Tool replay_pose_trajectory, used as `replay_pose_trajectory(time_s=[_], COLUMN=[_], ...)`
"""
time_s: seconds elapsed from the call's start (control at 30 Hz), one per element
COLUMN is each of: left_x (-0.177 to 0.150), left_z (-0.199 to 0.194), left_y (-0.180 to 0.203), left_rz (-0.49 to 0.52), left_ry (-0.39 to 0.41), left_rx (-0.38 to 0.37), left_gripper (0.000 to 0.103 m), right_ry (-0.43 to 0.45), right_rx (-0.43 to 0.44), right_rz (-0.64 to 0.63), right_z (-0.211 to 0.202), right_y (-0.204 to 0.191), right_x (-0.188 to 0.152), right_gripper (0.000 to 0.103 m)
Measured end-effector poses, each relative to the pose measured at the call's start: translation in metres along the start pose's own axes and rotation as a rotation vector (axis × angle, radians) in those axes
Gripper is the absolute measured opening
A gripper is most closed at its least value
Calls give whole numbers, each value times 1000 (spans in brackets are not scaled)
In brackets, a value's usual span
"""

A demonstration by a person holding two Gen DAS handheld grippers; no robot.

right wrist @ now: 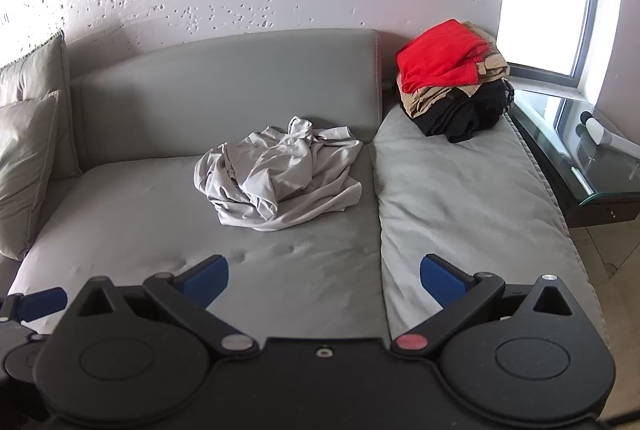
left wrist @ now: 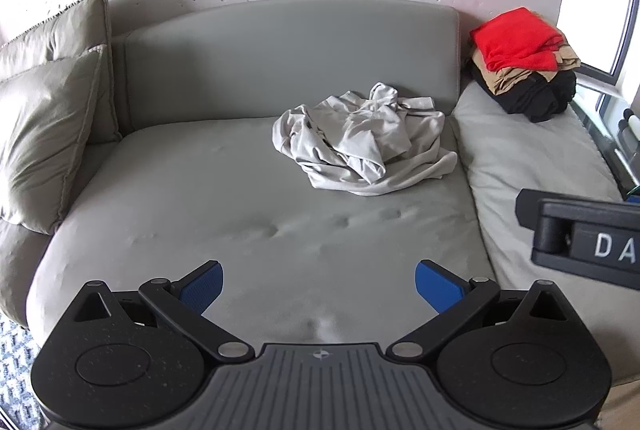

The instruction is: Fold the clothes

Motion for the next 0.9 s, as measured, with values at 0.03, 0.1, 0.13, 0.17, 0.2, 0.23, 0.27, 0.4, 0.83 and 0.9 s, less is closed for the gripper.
replay_pose_trajectory(time_s=[0.03,0.1,0.13,0.17,0.2,0.23,0.27,0.4,0.83,0.9], left_x=[0,-1,-1,-1,-1,-1,-2,-2,-1,-1], left_z=[0,0,1,1,1,1,1,2,2,2], left_y=[-1,-2,-2,-3,-3,-4,-4,-6,-5,-5], left_rz=[-5,-15,-19,-24,-29,-34,-39,-58,-67,-67], left_ry=[0,-1,-1,-1,-2,-2,-2,-3,-5,-4], left_rx=[-1,-2,-3,-4,-5,-6,-7,-10,3,6], left_gripper=[103,103,103,103,103,103,103,103,103,103], right_ry=[1,2,2,3,3,4,5,3,-14,-15], right_rx=[1,3,4,5,6,5,5,3,6,7], right_rz=[1,2,3,4,4,2,0,-3,-3,-2], right_z=[0,0,0,0,0,0,1,6,8,8], right_y=[0,-1,-1,-2,-2,-3,-3,-1,-1,-1], right_x=[0,0,1,1,0,0,-1,-7,-8,-9], right_gripper=[103,103,103,103,103,103,103,103,103,103])
Point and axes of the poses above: each gripper's, at about its wrist camera, not at the fingertips, and z roughly the way its jaws point, y to its right, x to its top, the point moved 6 cm from there along z, roughly the way its jaws point, and after that the axes turned 12 degrees about -z, right-handed, at the moved point
